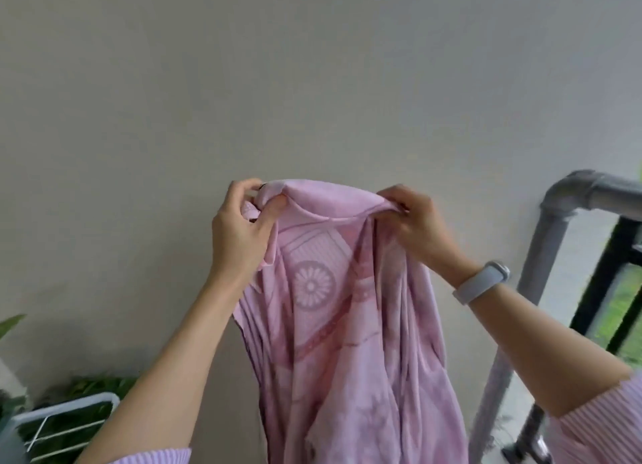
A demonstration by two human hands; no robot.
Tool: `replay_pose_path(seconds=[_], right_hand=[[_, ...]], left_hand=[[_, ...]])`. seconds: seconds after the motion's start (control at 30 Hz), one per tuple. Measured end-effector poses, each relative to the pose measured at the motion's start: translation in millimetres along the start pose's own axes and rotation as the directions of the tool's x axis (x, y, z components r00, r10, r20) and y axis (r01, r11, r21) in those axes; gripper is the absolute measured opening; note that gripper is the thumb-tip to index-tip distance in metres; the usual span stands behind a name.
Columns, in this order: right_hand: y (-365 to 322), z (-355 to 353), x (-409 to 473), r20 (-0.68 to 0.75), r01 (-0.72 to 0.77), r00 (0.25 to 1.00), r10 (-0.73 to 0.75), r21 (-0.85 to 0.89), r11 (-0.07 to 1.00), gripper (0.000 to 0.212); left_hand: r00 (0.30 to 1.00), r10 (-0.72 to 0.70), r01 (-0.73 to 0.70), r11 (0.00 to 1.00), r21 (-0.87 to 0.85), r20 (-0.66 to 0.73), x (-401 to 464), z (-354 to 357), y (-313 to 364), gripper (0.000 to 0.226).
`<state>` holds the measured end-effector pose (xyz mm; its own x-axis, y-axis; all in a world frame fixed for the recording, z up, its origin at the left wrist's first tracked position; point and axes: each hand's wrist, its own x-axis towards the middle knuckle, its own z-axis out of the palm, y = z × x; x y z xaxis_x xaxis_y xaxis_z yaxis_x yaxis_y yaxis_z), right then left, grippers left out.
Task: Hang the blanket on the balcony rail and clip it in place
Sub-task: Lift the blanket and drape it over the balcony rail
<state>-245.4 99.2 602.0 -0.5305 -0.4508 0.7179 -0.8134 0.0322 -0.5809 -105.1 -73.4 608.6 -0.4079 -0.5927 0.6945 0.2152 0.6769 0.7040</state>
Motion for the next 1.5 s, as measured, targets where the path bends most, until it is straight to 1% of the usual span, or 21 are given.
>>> replay_pose_path(seconds=[0.1,0.23,0.33,0.47,0.6,0.67,0.73,0.77,0.83,0.87,0.93,0.97,1.03,1.07,1.13,1.2,1.27,1.3,1.37,1.43,1.5], right_hand=[[-48.4,-35.3,46.8,-0.108,0.144,0.982,-0.153,-0.090,0.985,0.016],[-88.3,-48.5,43.0,0.039,0.070,0.997,-0.064,-0.180,0.981,0.021],[-85.9,-52.1,17.1,0.165,-0.037,0.984,0.064,-0.159,0.987,0.019],[-69.2,-50.7,-25.1,0.272,-0.208,0.950,0.155,0.179,0.962,0.023],[-41.1,-23.9,-67.9,0.317,-0.311,0.918,0.237,0.208,0.927,0.049],[-26.1,-4.3,-88.4,0.455,-0.399,0.846,0.277,0.199,0.895,0.070],[-14.1,17.1,-107.2,0.573,-0.415,0.780,0.250,0.176,0.893,0.068],[-11.0,26.5,-115.8,0.574,-0.396,0.777,0.260,0.124,0.910,0.052],[-10.4,36.1,-122.3,0.444,-0.353,0.844,0.302,0.035,0.935,0.017],[-10.7,36.2,-118.9,0.365,-0.333,0.880,0.304,0.017,0.943,0.027],[-14.0,30.7,-106.4,0.266,-0.315,0.919,0.292,0.047,0.948,0.036],[-16.7,25.1,-97.4,0.238,-0.309,0.926,0.292,0.038,0.950,0.035],[-25.0,17.4,-78.2,0.222,-0.262,0.939,0.262,-0.030,0.965,0.030],[-30.8,15.5,-69.3,0.235,-0.219,0.944,0.230,-0.073,0.973,0.030],[-49.8,14.2,-54.0,0.260,-0.114,0.956,0.137,-0.100,0.988,0.033],[-70.0,13.1,-41.0,0.267,-0.059,0.960,0.078,-0.079,0.995,0.022],[-83.5,12.5,-34.8,0.260,-0.061,0.964,0.064,-0.019,0.998,0.007],[-83.7,12.6,-36.0,0.251,-0.081,0.965,0.072,0.023,0.996,0.005],[-70.2,13.5,-49.4,0.225,-0.156,0.967,0.117,0.165,0.974,0.012],[-44.3,17.3,-78.4,0.227,-0.226,0.961,0.156,0.325,0.918,0.026],[-20.6,25.2,-111.9,0.310,-0.319,0.925,0.220,0.318,0.893,0.050]], left_hand=[[0.974,0.206,-0.213,0.975,0.065,0.093,19.8,-5.3,43.8,0.070],[0.934,0.246,-0.295,0.940,0.170,0.261,0.9,7.8,76.1,0.079],[0.949,0.156,-0.175,0.983,0.046,0.274,-31.3,22.2,66.6,0.050],[0.972,-0.071,0.103,0.986,-0.133,0.225,-43.2,18.5,51.2,0.019],[0.978,-0.119,0.155,0.965,-0.213,0.172,-37.3,6.3,46.4,0.025],[0.982,-0.115,0.148,0.962,-0.228,0.152,-36.5,2.0,45.5,0.026],[0.986,-0.126,0.148,0.964,-0.223,0.113,-34.9,-3.9,42.6,0.027],[0.988,-0.126,0.143,0.968,-0.207,0.094,-33.7,-7.8,41.1,0.023],[0.991,-0.104,0.109,0.992,-0.058,0.078,-32.1,-17.6,33.4,0.023],[0.992,-0.060,0.050,0.994,0.096,0.107,-31.7,-23.3,26.6,0.039],[0.965,0.002,-0.120,0.894,0.432,0.264,-37.8,-34.4,13.5,0.056],[0.940,0.021,-0.203,0.836,0.509,0.340,-43.8,-38.3,10.6,0.052],[0.888,0.071,-0.326,0.795,0.512,0.455,-58.9,-43.4,7.9,0.044],[0.865,0.066,-0.344,0.799,0.493,0.497,-66.3,-42.8,8.4,0.052],[0.825,-0.027,-0.297,0.829,0.474,0.565,-77.7,-34.7,8.9,0.072],[0.795,-0.138,-0.164,0.888,0.429,0.590,-85.9,-21.7,12.6,0.081],[0.830,-0.169,-0.010,0.949,0.316,0.531,-91.1,-9.9,14.8,0.068],[0.858,-0.152,0.005,0.957,0.289,0.490,-93.3,-5.5,13.1,0.059],[0.896,-0.107,-0.020,0.960,0.278,0.431,-94.5,-0.4,5.1,0.034],[0.922,-0.142,0.054,0.968,0.244,0.360,-93.0,0.4,-6.4,0.007],[0.939,-0.161,0.110,0.978,0.179,0.304,-89.8,1.8,-16.5,0.025]])
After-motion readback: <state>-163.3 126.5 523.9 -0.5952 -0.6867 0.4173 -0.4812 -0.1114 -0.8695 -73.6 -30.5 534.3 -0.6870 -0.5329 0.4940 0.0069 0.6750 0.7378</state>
